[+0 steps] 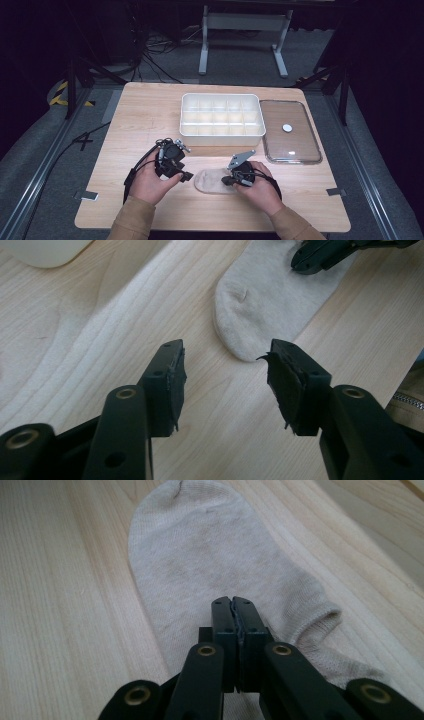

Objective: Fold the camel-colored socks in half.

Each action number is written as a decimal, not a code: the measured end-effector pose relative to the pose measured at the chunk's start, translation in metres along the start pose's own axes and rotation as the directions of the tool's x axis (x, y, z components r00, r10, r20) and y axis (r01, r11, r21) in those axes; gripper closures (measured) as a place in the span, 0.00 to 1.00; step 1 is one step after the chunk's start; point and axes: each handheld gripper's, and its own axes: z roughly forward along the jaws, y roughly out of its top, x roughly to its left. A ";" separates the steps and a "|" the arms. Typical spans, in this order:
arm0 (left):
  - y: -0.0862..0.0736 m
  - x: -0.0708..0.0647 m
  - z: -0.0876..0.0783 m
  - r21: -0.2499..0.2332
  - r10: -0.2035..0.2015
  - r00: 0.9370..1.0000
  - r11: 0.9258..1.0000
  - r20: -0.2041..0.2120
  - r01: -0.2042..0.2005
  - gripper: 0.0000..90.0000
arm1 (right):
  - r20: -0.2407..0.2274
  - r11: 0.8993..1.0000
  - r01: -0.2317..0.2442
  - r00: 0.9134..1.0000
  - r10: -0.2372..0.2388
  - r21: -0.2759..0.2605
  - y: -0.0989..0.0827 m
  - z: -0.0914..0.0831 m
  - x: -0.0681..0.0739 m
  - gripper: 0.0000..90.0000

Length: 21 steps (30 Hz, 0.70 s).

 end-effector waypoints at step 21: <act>0.004 -0.008 0.056 0.017 -0.058 0.998 0.998 -0.003 0.058 0.74 | -0.002 1.000 0.026 1.000 -0.026 -0.013 -0.003 -0.001 0.001 1.00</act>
